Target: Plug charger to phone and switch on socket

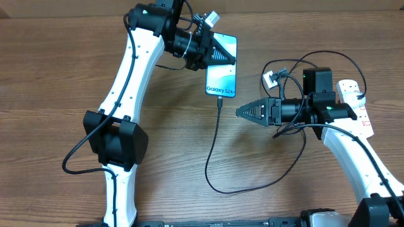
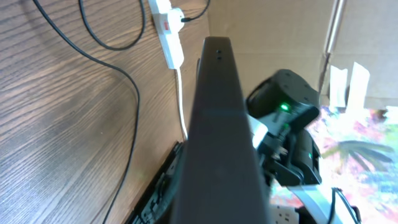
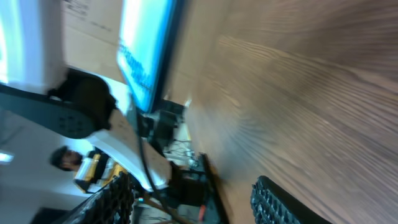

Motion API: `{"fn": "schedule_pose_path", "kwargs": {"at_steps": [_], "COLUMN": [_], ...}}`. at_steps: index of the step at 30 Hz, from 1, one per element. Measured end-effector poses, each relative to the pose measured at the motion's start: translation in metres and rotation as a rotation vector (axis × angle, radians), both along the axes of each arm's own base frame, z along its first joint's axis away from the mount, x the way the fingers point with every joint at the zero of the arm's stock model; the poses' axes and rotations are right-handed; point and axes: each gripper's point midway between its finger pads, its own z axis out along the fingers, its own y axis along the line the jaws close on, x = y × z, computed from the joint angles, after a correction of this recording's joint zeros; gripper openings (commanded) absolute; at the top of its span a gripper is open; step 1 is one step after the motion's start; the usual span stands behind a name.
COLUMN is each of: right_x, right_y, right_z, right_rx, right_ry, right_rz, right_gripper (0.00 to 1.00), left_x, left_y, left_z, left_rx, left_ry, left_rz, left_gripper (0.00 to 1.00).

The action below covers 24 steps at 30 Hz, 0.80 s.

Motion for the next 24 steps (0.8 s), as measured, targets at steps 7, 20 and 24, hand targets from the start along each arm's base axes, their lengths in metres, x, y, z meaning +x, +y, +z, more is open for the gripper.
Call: {"fn": "schedule_pose_path", "kwargs": {"at_steps": [7, 20, 24], "right_x": [0.001, 0.001, 0.002], "right_y": [0.007, 0.032, 0.037], "right_z": [0.013, 0.03, 0.027], "right_rx": [0.047, 0.065, 0.048], "right_ry": [-0.017, -0.047, -0.029], "right_rz": [0.033, 0.08, 0.07], "right_gripper": [0.52, 0.49, 0.45], "left_x": [0.007, 0.008, 0.007], "left_y": [-0.005, -0.005, -0.006], "left_z": [-0.001, 0.0, 0.003], "left_rx": [0.012, 0.004, -0.01], "left_ry": [-0.034, -0.038, -0.035], "left_rz": [0.013, 0.014, 0.008], "left_gripper": [0.04, 0.04, 0.04]}}
